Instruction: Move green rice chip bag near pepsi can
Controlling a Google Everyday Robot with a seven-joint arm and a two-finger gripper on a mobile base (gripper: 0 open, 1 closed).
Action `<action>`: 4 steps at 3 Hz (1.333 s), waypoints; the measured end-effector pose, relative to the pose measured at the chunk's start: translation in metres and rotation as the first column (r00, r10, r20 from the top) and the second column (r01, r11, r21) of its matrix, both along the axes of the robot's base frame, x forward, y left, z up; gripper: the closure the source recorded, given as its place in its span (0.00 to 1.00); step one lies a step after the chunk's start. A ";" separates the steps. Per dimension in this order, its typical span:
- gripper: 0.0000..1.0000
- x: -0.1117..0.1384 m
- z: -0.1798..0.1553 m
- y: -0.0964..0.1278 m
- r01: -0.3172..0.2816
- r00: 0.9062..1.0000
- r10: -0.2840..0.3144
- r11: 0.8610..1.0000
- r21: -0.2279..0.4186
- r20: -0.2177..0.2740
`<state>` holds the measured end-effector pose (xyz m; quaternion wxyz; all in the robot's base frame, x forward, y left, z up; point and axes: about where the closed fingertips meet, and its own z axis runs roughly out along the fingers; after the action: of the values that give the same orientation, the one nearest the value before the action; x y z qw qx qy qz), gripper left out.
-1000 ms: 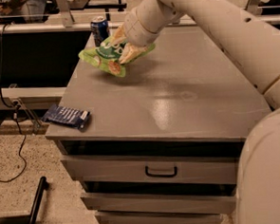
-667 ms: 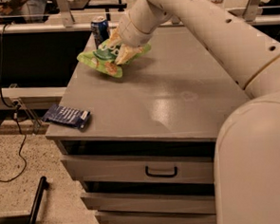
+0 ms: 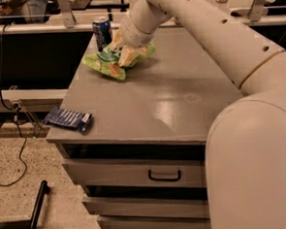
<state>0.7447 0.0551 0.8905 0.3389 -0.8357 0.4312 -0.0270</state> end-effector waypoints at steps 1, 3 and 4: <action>0.22 0.000 -0.004 0.003 -0.004 1.000 0.004 1.000 -0.001 -0.006; 0.00 -0.005 -0.001 0.000 0.013 1.000 -0.013 0.998 0.061 -0.003; 0.00 -0.040 0.025 -0.037 0.097 0.995 -0.101 0.985 0.142 0.015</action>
Offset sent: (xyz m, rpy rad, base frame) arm 0.0001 0.0016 -0.0024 -0.0009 0.0038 0.0016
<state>0.7045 0.0183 0.9160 0.4002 -0.7868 0.4693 -0.0223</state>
